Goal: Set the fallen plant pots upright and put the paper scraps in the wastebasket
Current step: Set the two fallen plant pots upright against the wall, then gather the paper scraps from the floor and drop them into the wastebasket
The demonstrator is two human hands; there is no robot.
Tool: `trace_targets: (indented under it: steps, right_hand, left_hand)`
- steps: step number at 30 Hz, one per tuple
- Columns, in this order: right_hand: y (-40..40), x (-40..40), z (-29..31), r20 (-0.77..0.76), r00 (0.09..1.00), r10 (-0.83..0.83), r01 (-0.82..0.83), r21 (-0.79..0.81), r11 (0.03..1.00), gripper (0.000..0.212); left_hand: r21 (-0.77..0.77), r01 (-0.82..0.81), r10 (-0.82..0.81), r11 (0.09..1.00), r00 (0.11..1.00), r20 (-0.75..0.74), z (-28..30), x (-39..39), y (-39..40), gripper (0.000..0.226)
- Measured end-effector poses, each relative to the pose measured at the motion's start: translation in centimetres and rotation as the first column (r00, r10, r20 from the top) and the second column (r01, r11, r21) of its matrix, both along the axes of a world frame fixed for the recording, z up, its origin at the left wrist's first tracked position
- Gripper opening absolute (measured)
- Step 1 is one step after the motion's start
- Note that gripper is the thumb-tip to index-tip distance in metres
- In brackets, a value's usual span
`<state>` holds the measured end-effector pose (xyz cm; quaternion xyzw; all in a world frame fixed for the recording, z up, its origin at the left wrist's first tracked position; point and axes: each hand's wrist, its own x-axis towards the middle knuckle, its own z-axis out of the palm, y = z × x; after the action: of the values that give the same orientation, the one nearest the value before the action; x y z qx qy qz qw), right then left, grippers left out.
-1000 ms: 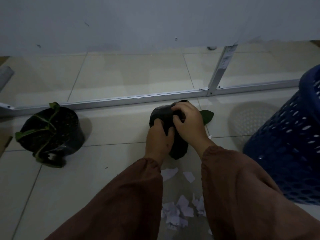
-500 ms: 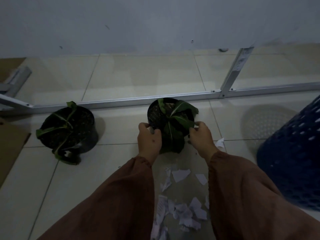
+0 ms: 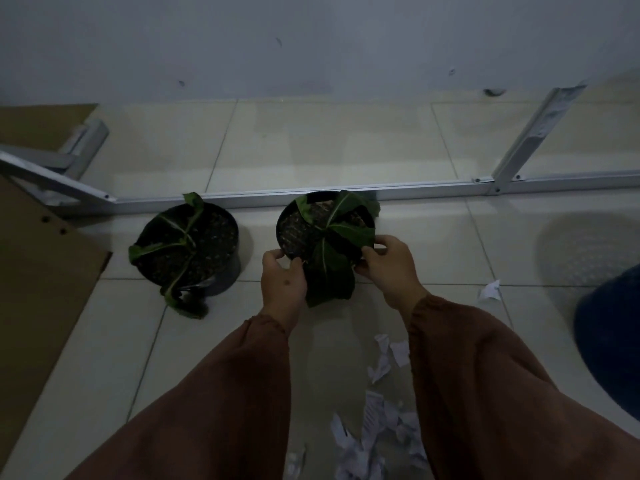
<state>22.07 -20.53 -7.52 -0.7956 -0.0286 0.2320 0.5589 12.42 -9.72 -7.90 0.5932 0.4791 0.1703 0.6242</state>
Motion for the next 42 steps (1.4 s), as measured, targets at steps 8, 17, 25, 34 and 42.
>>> trace_targets:
  steps: [8,17,25,34,42]
  right_hand:
    - [3.4,-1.1,-0.4,-0.016,0.999,-0.043,0.044,0.044,0.998,0.020]
    - [5.5,-1.7,-0.9,-0.059,0.996,-0.064,0.067,0.052,0.996,0.016]
    - [5.5,-2.7,-0.9,-0.075,0.994,-0.085,0.087,0.022,0.996,0.016]
    - [1.8,-3.9,0.3,0.062,0.995,0.072,-0.064,-0.128,0.990,0.022]
    - [-6.4,-7.4,-1.9,0.117,0.960,0.253,-0.182,-0.426,0.886,0.038]
  left_hand:
    - [0.002,0.024,-0.024,1.000,0.997,0.069,-0.2,-1.5,2.5,0.021]
    - [0.011,0.001,-0.001,1.000,1.000,0.031,0.0,-2.8,3.8,0.037]
    - [0.025,0.056,-0.055,0.998,0.998,-0.029,0.4,-3.9,4.2,0.039]
    - [0.112,0.113,-0.090,0.987,0.977,-0.192,0.5,-6.2,3.2,0.050]
    - [0.277,0.261,-0.140,0.925,0.911,-0.388,-2.2,-12.7,-1.8,0.045]
